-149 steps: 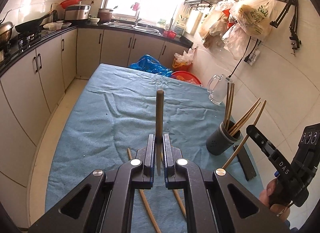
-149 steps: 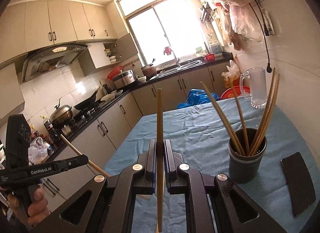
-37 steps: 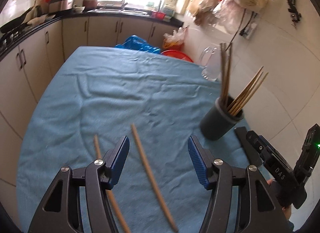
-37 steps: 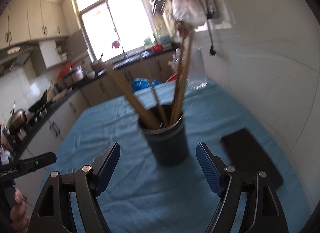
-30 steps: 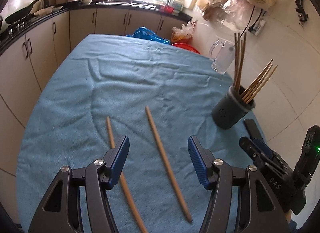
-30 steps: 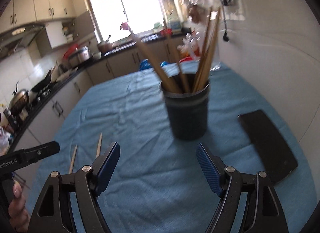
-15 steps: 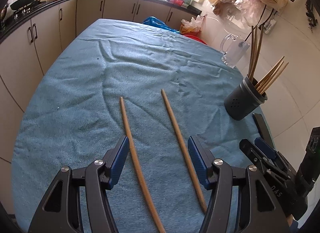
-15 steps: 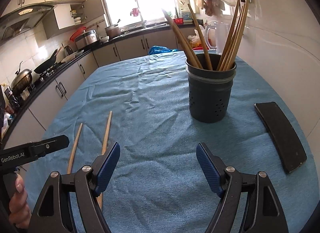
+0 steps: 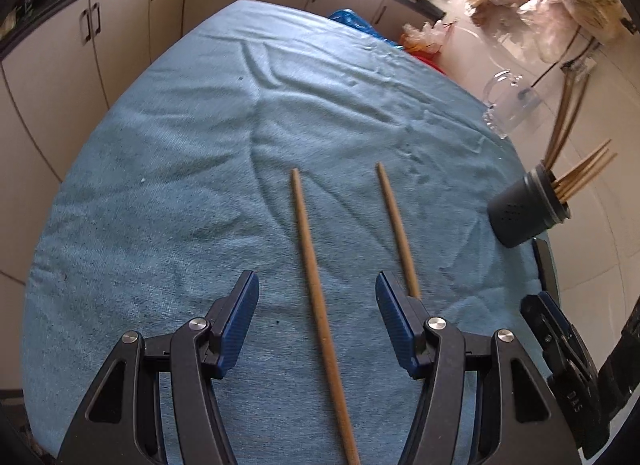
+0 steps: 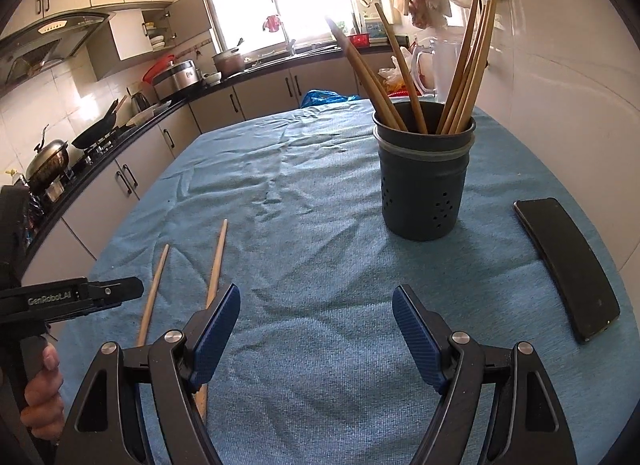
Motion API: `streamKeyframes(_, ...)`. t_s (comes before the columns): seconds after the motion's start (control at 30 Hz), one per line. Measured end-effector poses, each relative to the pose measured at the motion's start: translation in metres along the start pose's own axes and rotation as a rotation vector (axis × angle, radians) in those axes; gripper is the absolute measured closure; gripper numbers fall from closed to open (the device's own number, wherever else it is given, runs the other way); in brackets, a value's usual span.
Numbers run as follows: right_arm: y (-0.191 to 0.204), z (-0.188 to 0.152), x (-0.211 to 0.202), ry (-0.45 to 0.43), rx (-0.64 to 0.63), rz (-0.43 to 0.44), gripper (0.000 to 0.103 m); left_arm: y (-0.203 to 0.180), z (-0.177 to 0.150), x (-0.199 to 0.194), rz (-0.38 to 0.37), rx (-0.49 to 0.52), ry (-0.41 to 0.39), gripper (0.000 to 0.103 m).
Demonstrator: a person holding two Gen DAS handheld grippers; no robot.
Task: Organize utensils
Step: 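Move both grippers back over the last two chopsticks on the towel, then close the left gripper on one chopstick while the right gripper grasps the other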
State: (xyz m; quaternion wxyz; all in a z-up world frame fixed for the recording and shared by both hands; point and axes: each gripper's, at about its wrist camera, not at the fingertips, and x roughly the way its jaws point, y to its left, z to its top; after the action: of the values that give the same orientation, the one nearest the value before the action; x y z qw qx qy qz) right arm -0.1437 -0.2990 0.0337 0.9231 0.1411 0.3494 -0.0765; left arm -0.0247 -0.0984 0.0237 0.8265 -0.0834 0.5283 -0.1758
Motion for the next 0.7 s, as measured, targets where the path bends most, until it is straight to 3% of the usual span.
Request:
streamKeyframes(0.13, -0.003, -0.001, 0.001, 0.001, 0.008, 0.013, 0.020, -0.004, 0.003, 0.008, 0.027, 0.014, 0.026, 0.043)
streamKeyframes(0.27, -0.007, -0.001, 0.001, 0.000, 0.015, 0.022, 0.020, -0.014, 0.004, 0.023, 0.051, 0.038, 0.072, 0.059)
streamKeyframes(0.43, -0.010, 0.000, 0.000, 0.001, 0.015, 0.038, 0.020, -0.021, 0.009, 0.029, 0.094, 0.067, 0.063, 0.069)
streamKeyframes(0.5, -0.009, 0.001, -0.001, -0.002, 0.010, 0.042, 0.020, -0.021, 0.011, 0.032, 0.146, 0.077, 0.056, 0.091)
streamKeyframes(0.53, -0.009, 0.002, -0.001, -0.001, 0.008, 0.050, 0.020, -0.019, 0.012, 0.032, 0.167, 0.074, 0.055, 0.094)
streamKeyframes(0.7, -0.001, 0.017, 0.003, 0.035, -0.013, 0.101, 0.023, -0.003, 0.013, 0.025, 0.144, 0.051, 0.069, 0.096)
